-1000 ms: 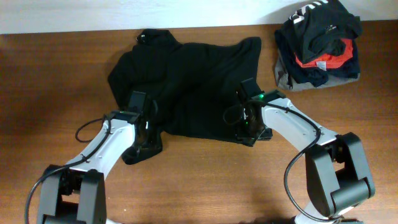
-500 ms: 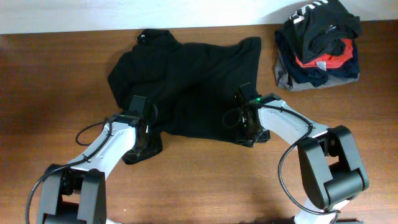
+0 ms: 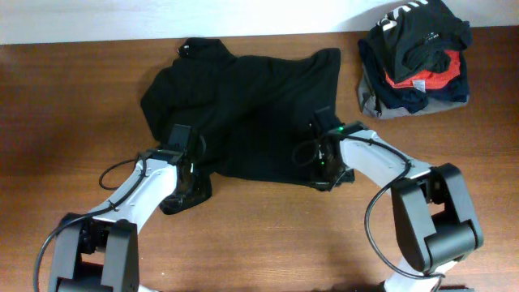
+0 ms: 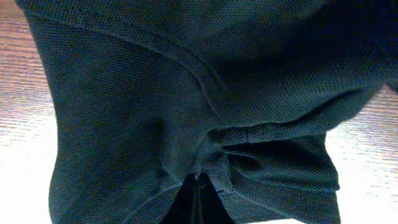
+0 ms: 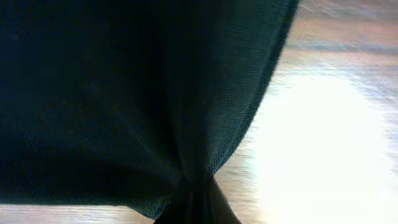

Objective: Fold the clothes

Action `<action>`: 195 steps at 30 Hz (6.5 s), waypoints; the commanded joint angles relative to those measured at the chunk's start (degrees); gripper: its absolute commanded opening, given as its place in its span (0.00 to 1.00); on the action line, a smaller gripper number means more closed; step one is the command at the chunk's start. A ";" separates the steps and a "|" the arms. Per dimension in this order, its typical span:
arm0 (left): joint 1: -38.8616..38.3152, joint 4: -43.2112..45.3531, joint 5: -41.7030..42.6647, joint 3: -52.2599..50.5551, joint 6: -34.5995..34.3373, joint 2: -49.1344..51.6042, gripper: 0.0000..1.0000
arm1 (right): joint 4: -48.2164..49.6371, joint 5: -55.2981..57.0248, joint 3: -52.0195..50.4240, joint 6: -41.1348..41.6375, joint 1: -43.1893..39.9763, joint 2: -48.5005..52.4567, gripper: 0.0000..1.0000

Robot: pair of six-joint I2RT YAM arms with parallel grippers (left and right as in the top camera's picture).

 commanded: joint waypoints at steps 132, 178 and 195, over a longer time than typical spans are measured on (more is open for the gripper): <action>30.73 8.04 2.99 23.32 9.77 10.05 0.56 | -21.66 -1.77 19.45 -9.77 -27.26 1.33 0.70; 11.89 1.14 1.20 11.61 7.48 15.08 0.00 | -7.15 -4.63 7.65 -10.43 -14.27 1.51 0.04; 25.68 -6.25 -2.43 11.61 0.28 15.08 0.00 | -8.24 -4.48 7.63 -10.47 -18.73 1.51 0.04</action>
